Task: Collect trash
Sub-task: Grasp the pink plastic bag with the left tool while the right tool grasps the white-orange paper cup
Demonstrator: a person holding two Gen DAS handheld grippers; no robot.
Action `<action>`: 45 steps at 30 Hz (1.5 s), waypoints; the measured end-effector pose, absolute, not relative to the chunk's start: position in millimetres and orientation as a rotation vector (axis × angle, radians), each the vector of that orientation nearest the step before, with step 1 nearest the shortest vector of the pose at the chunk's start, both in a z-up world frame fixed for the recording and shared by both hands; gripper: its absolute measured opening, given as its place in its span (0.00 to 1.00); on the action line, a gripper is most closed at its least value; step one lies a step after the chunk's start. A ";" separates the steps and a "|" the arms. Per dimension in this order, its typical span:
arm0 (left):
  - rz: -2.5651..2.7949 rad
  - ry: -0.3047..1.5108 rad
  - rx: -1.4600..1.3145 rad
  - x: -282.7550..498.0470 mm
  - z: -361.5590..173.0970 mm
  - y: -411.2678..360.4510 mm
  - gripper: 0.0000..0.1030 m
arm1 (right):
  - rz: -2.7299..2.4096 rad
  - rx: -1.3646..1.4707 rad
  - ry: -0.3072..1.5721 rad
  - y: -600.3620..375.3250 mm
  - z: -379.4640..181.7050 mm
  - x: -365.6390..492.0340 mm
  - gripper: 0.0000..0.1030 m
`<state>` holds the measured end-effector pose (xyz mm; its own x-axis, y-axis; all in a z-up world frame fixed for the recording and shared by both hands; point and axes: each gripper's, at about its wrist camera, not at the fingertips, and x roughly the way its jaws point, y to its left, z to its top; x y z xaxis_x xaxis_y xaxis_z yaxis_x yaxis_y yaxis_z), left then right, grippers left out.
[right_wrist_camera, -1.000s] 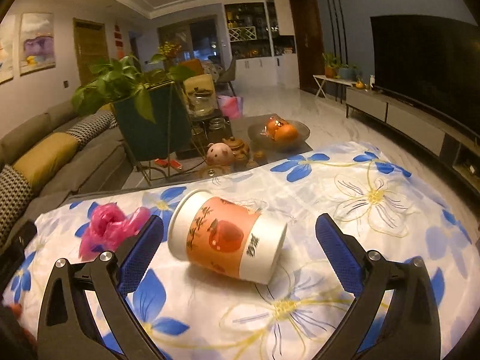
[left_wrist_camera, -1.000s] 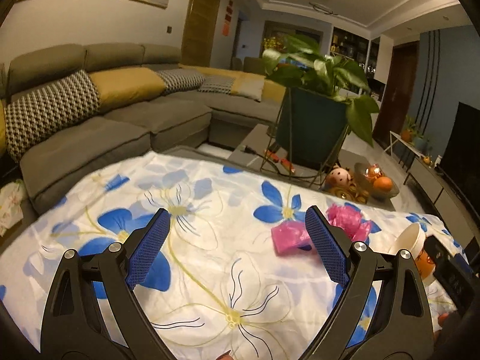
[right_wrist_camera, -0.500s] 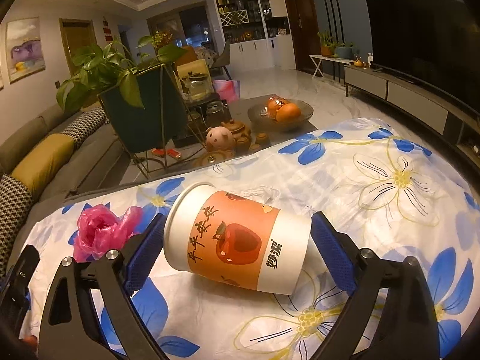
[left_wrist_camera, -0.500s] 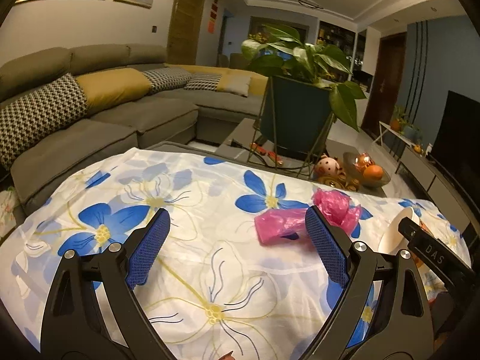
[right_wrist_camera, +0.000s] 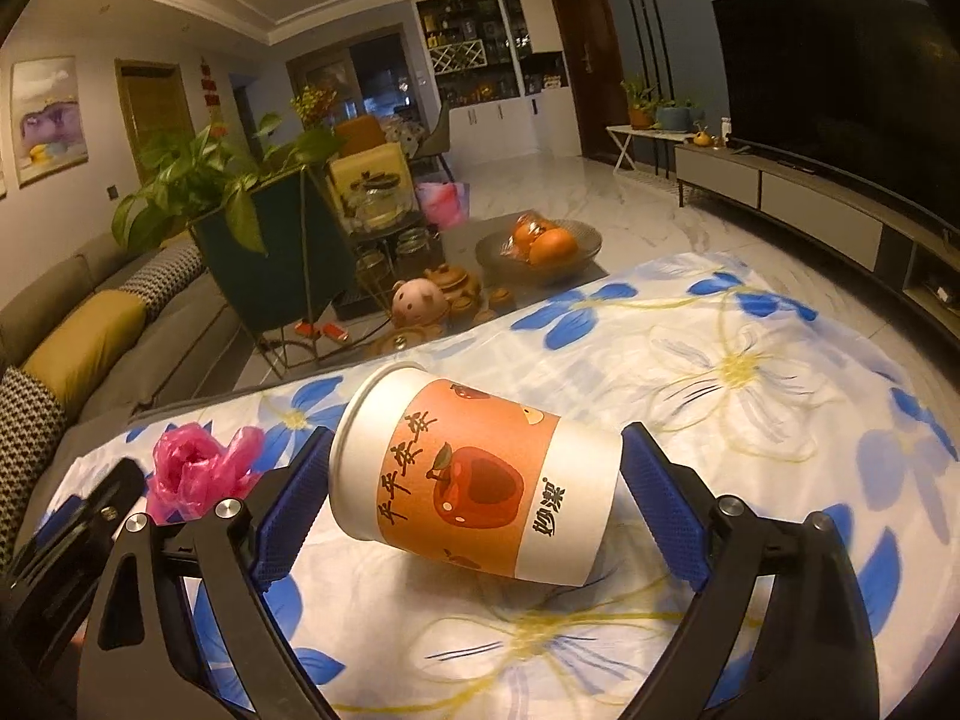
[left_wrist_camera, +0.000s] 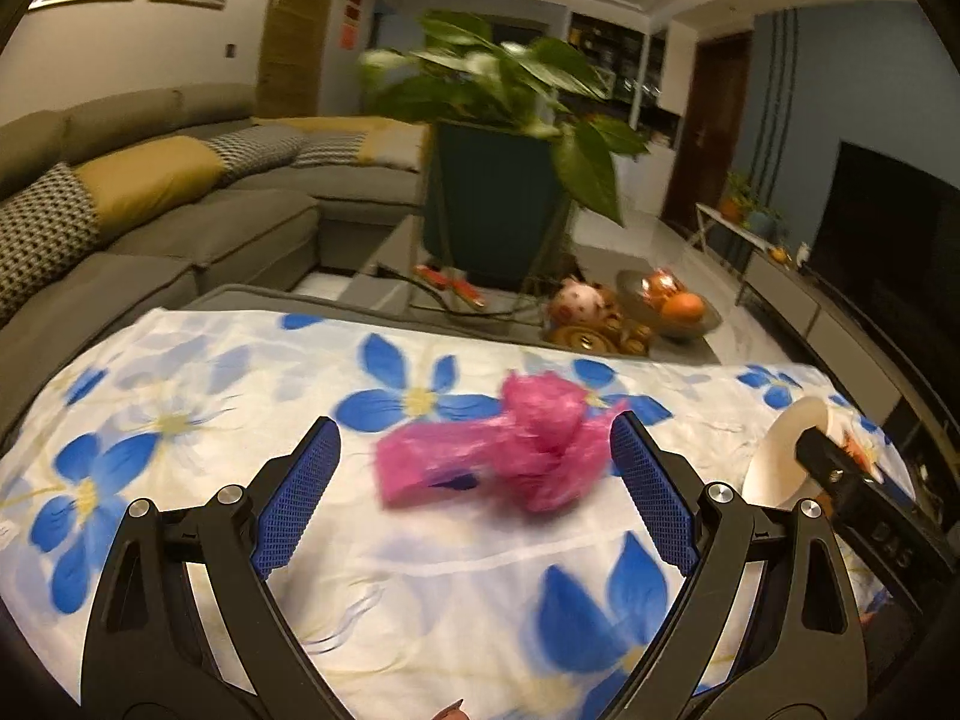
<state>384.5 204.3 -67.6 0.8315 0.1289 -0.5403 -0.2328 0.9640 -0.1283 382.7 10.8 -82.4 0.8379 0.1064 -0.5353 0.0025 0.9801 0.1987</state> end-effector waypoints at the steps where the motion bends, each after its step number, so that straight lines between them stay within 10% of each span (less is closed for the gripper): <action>1: 0.190 0.575 -0.187 390.5 -70.7 202.4 0.87 | 0.049 0.196 0.566 8.1 -82.0 381.2 0.87; 8: 0.161 0.693 -0.187 417.1 -90.8 200.1 0.76 | 0.019 0.212 0.525 -5.2 -78.6 378.9 0.87; 20: 0.101 0.762 -0.242 425.2 -108.2 205.7 0.00 | 0.019 0.219 0.524 -5.8 -80.5 378.8 0.87; 36: 0.059 0.606 -0.308 398.0 -85.0 213.5 0.00 | 0.037 0.255 0.519 -11.9 -78.6 378.0 0.87; 40: 0.096 0.609 -0.249 408.3 -80.9 204.9 0.61 | 0.040 0.279 0.518 -17.6 -79.1 378.6 0.87; 45: 0.121 0.679 -0.263 439.7 -85.4 210.2 0.62 | 0.046 0.288 0.512 -19.2 -79.6 377.5 0.87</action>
<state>439.7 210.2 -85.4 0.7729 0.0250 -0.6340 -0.1953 0.9601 -0.2002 377.5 -19.2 -79.6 0.8719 0.1144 -0.4762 0.0286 0.9588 0.2827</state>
